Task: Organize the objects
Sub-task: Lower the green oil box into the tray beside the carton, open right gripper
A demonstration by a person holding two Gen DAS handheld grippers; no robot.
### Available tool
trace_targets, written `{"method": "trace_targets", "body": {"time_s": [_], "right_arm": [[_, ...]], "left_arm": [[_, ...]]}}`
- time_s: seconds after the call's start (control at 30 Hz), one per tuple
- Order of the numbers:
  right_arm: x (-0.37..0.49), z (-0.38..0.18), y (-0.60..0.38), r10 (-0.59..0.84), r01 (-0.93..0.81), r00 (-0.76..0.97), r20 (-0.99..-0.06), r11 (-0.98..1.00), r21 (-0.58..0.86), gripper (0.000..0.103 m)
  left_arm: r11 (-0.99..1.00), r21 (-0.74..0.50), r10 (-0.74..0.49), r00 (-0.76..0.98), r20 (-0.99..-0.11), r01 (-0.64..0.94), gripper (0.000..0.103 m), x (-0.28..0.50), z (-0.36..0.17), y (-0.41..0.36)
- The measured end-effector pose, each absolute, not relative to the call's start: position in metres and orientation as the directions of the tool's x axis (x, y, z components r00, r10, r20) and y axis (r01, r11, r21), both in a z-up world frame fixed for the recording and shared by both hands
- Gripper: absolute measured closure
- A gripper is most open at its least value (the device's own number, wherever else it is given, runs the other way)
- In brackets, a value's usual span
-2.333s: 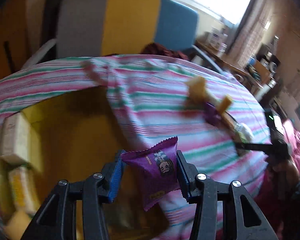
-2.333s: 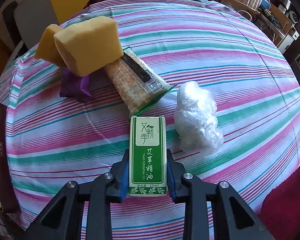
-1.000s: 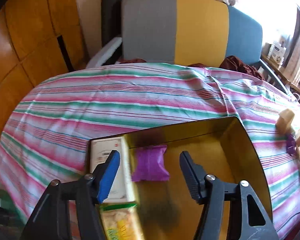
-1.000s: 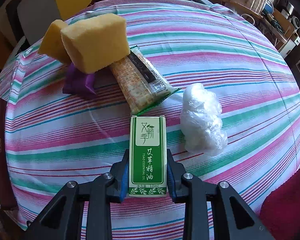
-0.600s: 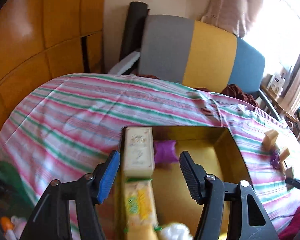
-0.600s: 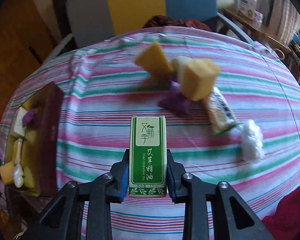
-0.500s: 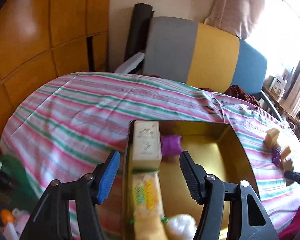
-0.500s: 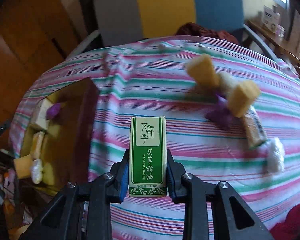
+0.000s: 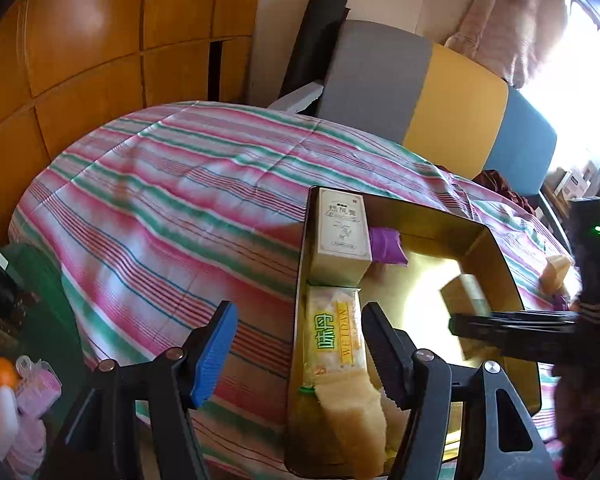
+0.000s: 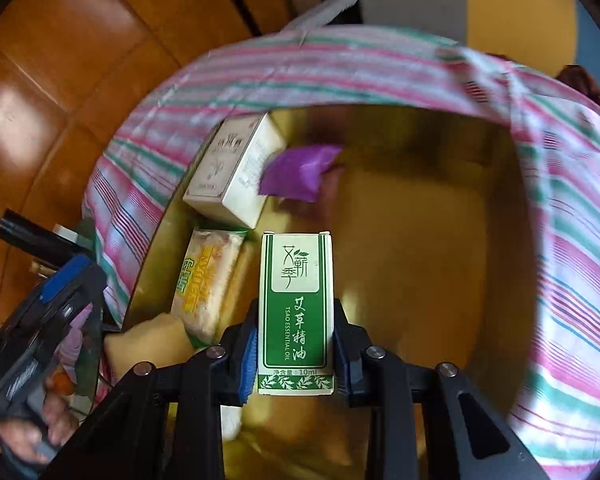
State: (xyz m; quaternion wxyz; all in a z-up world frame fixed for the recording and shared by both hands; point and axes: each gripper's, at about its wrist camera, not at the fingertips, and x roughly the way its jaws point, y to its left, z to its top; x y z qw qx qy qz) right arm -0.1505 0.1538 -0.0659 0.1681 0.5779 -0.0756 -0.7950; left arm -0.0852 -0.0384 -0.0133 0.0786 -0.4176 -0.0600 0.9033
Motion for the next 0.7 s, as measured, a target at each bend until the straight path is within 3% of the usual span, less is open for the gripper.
{"method": "trace_targets", "body": {"time_s": [0.23,0.37,0.7], "right_arm": [[-0.190,-0.090,0.115,-0.275,0.187,-0.240,-0.931,-0.954,0.233,0.072],[-0.194,-0.092,0.119,-0.320,0.153,-0.248,-0.915,-0.945,0.289,0.060],[-0.143,-0.062,0.154,-0.303,0.160,-0.363,-0.881,-0.952,0.262,0.059]], "left_arm": [[-0.977,-0.204,0.201,-0.634,-0.747,-0.070,0.033,-0.089,-0.015,-0.047],[-0.977,-0.203,0.196,-0.634,-0.748,-0.063,0.031,-0.089,-0.014,-0.047],[-0.987,-0.140,0.155,-0.685,-0.712,-0.077,0.029,-0.079,-0.002,-0.036]]}}
